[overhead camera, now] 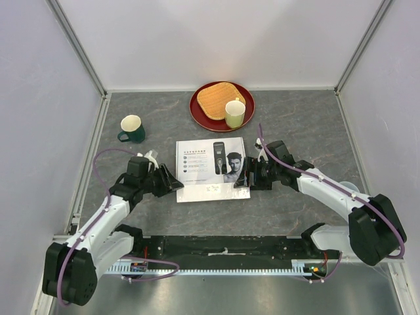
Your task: Sort the hair-cutting tools
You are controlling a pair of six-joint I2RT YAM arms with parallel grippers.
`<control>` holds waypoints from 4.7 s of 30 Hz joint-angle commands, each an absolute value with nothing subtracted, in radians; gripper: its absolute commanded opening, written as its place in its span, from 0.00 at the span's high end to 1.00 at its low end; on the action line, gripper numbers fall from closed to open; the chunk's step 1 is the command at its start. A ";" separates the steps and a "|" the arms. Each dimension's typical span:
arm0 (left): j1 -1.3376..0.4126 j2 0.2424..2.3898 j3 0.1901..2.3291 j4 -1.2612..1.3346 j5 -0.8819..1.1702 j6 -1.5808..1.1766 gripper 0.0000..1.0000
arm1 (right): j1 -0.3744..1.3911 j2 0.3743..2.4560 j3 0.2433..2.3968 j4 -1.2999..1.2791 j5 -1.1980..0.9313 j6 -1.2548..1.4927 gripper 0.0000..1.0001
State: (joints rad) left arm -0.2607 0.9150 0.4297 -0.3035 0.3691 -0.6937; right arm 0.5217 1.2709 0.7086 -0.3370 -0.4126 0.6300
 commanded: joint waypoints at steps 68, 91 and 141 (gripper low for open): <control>-0.339 0.894 0.509 -0.420 0.290 -0.673 0.70 | 0.532 1.304 0.709 -0.314 -0.324 0.650 0.46; -0.373 0.865 0.474 -0.439 0.141 -0.707 0.63 | 0.532 1.315 0.669 -0.255 -0.291 0.660 0.41; -0.413 0.834 0.629 -0.474 -0.092 -0.690 0.73 | 0.609 1.095 0.647 -0.198 -0.124 0.676 0.36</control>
